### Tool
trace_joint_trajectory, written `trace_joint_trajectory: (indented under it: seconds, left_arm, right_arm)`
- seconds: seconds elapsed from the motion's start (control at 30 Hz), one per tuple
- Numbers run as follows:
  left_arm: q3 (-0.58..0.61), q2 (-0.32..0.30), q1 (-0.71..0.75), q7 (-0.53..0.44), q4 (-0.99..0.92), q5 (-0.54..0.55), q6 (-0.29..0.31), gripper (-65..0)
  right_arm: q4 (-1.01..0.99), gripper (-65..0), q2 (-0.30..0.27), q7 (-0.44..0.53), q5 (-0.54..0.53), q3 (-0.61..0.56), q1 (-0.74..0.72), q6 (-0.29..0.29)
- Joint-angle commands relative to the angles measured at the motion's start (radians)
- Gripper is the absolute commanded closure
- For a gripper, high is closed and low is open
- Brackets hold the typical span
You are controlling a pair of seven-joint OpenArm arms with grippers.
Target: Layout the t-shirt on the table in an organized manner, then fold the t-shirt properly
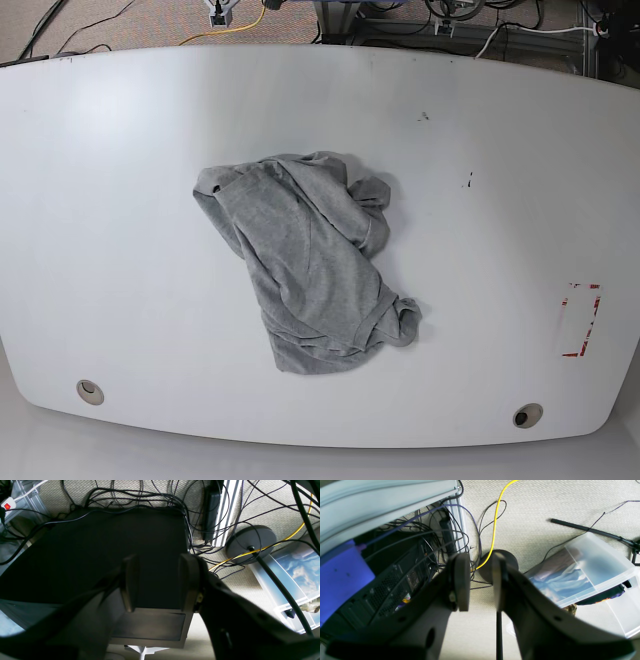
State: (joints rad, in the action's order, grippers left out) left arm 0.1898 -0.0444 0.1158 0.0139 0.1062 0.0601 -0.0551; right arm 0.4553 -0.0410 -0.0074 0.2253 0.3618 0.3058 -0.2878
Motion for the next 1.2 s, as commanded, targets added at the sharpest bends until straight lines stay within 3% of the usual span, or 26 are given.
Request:
trace_joint_trajectory:
  seconds: [0.0, 1.17]
  left_arm:
    - [0.009, -0.004, 0.002, 0.001, -0.005, -0.006, -0.008, -23.9]
    - [0.008, -0.006, 0.01, 0.001, 0.069, -0.003, -0.007, -23.5]
  right_arm:
    - [0.001, -14.5, -0.003, 0.004, 0.001, 0.004, 0.003, -0.009]
    - [0.006, -14.4, -0.005, -0.003, 0.0, 0.001, 0.0, -0.007]
